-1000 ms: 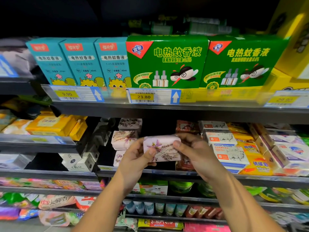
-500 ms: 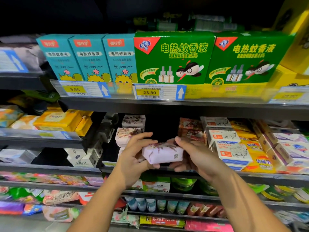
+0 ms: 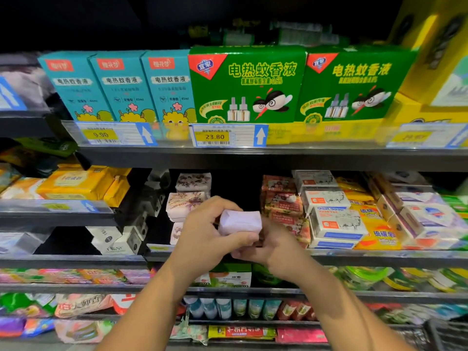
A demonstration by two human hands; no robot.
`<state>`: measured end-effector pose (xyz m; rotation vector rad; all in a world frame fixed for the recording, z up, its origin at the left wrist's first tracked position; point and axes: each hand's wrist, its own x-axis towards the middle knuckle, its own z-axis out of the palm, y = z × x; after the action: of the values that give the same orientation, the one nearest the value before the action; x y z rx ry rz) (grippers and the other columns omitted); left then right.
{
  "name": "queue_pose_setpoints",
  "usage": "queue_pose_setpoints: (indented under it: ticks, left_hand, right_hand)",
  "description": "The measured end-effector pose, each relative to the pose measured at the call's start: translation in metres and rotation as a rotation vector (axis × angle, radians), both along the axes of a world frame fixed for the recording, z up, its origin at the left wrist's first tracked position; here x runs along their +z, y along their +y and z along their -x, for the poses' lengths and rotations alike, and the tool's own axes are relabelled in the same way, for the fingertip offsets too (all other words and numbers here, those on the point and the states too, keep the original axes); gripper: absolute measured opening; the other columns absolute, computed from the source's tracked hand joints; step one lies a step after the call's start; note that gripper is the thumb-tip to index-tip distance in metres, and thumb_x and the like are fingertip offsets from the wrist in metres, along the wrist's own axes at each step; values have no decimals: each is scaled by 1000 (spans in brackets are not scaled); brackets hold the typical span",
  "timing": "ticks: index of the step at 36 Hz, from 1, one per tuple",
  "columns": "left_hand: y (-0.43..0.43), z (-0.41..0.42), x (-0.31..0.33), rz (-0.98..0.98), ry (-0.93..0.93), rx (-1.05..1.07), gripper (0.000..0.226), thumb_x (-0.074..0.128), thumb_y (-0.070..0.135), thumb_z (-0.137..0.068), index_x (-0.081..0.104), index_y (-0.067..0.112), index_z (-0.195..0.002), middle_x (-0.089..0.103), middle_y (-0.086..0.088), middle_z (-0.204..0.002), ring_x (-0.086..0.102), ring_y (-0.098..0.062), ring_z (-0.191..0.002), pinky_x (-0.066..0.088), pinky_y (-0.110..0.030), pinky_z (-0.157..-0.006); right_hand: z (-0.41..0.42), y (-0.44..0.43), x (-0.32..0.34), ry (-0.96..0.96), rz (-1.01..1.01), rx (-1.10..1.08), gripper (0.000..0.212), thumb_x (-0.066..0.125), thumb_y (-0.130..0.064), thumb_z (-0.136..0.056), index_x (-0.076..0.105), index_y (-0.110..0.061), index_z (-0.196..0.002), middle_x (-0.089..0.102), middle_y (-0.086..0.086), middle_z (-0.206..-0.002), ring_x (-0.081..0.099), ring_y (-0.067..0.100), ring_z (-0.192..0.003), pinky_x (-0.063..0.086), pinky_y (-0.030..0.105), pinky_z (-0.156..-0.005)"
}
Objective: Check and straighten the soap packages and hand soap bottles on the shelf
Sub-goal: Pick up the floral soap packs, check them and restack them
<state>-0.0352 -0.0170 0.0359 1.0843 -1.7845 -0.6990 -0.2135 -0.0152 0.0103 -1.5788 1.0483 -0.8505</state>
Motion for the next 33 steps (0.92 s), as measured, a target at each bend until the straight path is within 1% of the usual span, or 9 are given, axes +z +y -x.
queue_pose_setpoints:
  ticks: [2,6,11,13,16,21,25,28,33]
  left_hand:
    - [-2,2,0,26,-56,-17,38,81,52,-63,65,35,-93,60,16,-95,60,-9,-89,45,-18,-69]
    - [-2,-4,-3,-52,5,-21,43,80,55,-62,65,37,-97,64,17,-96,61,-8,-89,46,-15,-71]
    - [-1,-13,-18,-152,81,-77,49,81,48,-61,60,48,-106,64,20,-106,62,-7,-96,51,-18,-79]
    - [-1,-13,-25,-161,23,-101,53,80,47,-64,56,56,-111,61,24,-111,60,-4,-104,51,-21,-85]
    - [-1,-7,-34,-142,-73,-101,50,79,50,-67,58,51,-112,62,23,-111,61,-4,-103,50,-24,-84]
    - [-1,1,-45,-151,-55,-29,51,81,49,-68,56,52,-113,64,16,-108,63,-5,-99,54,-38,-80]
    - [-3,-10,-44,-71,-25,65,56,83,38,-67,55,65,-108,60,21,-111,60,-3,-104,50,-23,-85]
    - [-2,-17,-39,-96,102,40,63,87,13,-69,63,55,-109,63,19,-112,60,-6,-108,49,-20,-87]
    - [-6,-12,-25,-265,327,-62,48,83,16,-71,65,26,-114,69,2,-105,65,-15,-95,55,-26,-80]
  right_hand:
    - [2,2,-2,-29,-12,-12,49,80,2,-78,63,-29,-113,72,-5,-105,69,5,-100,55,22,-83]
    - [20,0,3,64,51,-97,47,87,-15,-74,68,-29,-114,71,-7,-108,67,11,-100,56,34,-88]
    - [39,-3,23,60,165,-163,51,90,-8,-67,68,-31,-107,68,-12,-98,64,1,-88,50,16,-72]
    - [39,-2,31,39,230,-172,57,91,-8,-65,66,-32,-110,68,-16,-103,65,2,-94,50,14,-75]
    - [31,3,39,53,312,-166,61,93,-11,-63,65,-34,-111,65,-22,-109,63,0,-100,48,11,-78]
    - [17,8,36,213,445,-76,53,94,-21,-63,71,-36,-108,64,-21,-108,61,6,-105,47,13,-82]
    - [30,1,32,204,419,-114,56,93,-16,-64,68,-41,-108,65,-22,-110,62,5,-107,45,12,-84]
    - [38,-2,32,156,309,-153,56,91,-10,-66,68,-42,-105,66,-25,-108,62,-2,-104,44,9,-83]
    - [36,-13,30,-38,49,-165,43,83,-10,-78,69,-27,-114,72,1,-104,69,15,-94,56,23,-77]
